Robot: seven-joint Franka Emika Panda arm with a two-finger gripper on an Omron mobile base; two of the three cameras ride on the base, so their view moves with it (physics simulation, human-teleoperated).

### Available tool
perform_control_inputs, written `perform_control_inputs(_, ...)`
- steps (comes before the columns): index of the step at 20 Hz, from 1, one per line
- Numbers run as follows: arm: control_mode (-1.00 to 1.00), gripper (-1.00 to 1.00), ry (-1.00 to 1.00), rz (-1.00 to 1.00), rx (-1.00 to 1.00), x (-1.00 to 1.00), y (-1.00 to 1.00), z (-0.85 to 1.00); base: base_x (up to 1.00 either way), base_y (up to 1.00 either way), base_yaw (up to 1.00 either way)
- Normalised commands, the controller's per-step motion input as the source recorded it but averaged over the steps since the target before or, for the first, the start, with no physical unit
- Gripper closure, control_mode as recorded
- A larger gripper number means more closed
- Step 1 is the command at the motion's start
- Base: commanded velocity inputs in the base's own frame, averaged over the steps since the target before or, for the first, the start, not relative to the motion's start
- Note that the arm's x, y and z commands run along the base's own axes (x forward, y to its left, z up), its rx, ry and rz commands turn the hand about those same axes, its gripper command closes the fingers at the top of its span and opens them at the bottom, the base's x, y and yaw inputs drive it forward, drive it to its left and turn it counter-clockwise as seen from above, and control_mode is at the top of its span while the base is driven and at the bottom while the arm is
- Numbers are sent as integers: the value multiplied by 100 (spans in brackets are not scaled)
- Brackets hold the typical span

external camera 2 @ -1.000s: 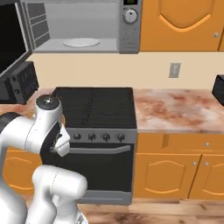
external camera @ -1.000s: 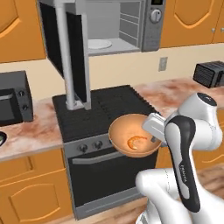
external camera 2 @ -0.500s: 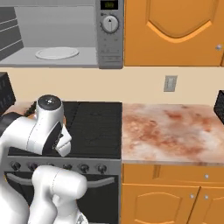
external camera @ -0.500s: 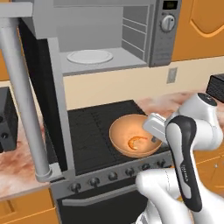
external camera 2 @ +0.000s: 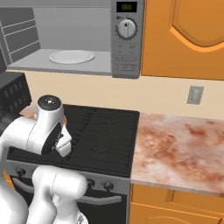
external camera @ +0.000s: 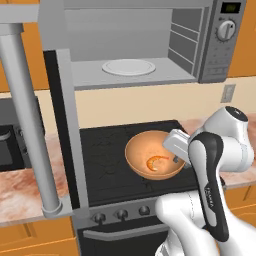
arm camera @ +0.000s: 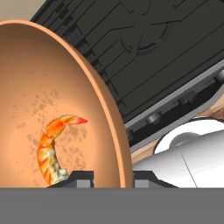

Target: Remove the mango from the bowl and place it on the small plate. Then place the bowl with only the shrimp in the microwave, close the door, and press the start button to microwave the shrimp.

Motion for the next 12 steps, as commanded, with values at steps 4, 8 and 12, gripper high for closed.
perform_control_inputs(4, 100, 100, 0, 0, 0, 0, 0, 0, 32, 0, 13)
perform_control_inputs(8, 100, 100, 0, 0, 0, 0, 0, 0, 22, -4, 6)
perform_control_inputs(12, -100, 100, -11, 0, 15, 8, -13, 29, 0, 0, 0)
